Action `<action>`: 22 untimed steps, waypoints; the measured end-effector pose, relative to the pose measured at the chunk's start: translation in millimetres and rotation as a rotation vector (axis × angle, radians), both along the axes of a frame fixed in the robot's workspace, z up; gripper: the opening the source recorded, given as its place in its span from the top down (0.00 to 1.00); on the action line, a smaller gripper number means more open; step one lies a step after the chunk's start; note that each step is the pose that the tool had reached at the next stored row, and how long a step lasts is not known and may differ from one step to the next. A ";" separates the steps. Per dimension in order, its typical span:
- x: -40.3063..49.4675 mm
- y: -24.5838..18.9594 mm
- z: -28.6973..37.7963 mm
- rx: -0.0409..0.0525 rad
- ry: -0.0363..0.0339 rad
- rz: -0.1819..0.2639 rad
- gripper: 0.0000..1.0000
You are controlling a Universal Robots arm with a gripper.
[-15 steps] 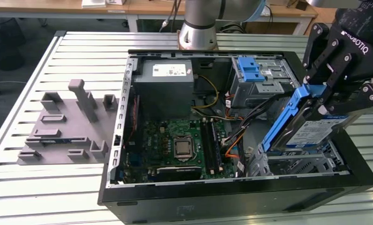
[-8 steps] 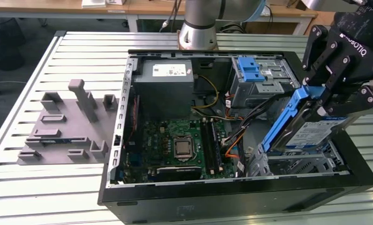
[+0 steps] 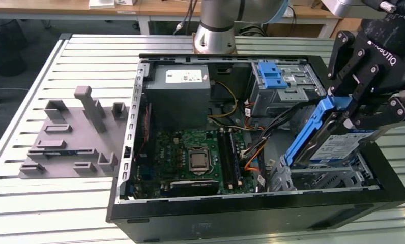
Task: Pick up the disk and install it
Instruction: 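Insert the disk into the insertion slot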
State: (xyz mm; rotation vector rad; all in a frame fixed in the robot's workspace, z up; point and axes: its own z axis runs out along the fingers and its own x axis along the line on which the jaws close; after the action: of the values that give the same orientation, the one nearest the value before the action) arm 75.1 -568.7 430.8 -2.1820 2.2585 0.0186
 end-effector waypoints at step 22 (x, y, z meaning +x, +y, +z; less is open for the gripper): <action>-0.2 -0.2 -8.7 0.0001 0.0000 0.000 0.64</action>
State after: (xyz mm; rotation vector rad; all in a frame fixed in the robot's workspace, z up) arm 74.9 -568.9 422.1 -2.1821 2.2583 0.0188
